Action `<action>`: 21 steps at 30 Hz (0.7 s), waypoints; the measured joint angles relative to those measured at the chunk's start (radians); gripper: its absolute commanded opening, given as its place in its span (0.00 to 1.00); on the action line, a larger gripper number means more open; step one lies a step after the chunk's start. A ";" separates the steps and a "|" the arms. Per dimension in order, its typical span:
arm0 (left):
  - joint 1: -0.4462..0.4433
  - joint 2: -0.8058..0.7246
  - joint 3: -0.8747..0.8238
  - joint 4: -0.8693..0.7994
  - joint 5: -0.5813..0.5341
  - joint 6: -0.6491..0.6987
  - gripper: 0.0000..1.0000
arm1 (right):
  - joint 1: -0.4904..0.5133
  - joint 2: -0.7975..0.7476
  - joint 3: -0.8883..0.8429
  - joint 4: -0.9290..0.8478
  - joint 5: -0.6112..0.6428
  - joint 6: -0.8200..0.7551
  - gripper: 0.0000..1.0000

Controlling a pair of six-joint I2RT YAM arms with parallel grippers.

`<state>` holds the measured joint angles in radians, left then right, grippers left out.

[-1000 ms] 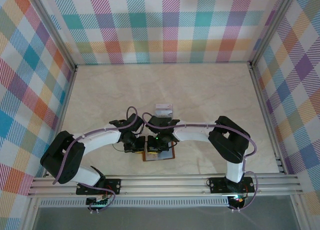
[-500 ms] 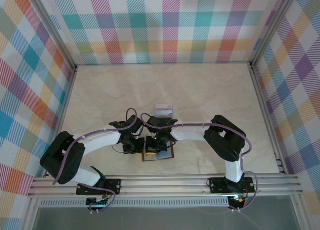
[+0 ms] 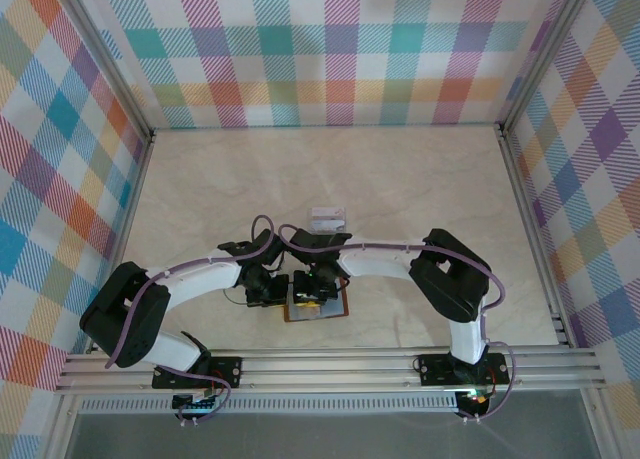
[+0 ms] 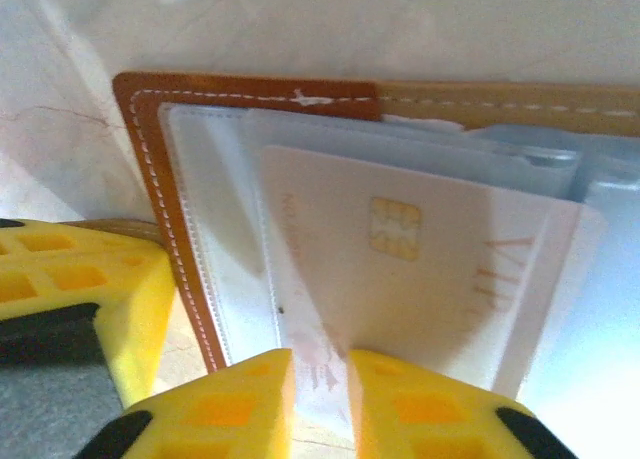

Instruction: Take the credit cards out of the card holder

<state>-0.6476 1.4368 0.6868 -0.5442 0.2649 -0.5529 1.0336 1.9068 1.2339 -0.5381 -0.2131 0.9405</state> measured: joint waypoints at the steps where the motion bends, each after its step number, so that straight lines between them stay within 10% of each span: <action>1: 0.000 0.000 0.000 0.000 0.000 0.000 0.00 | 0.000 0.000 0.006 -0.018 0.008 -0.008 0.30; 21: 0.004 0.002 0.005 -0.004 -0.001 0.000 0.00 | 0.008 0.016 0.071 -0.146 0.065 -0.066 0.41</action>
<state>-0.6437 1.4384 0.6922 -0.5480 0.2638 -0.5529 1.0420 1.9228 1.3048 -0.6838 -0.1482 0.8745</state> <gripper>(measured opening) 0.050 0.412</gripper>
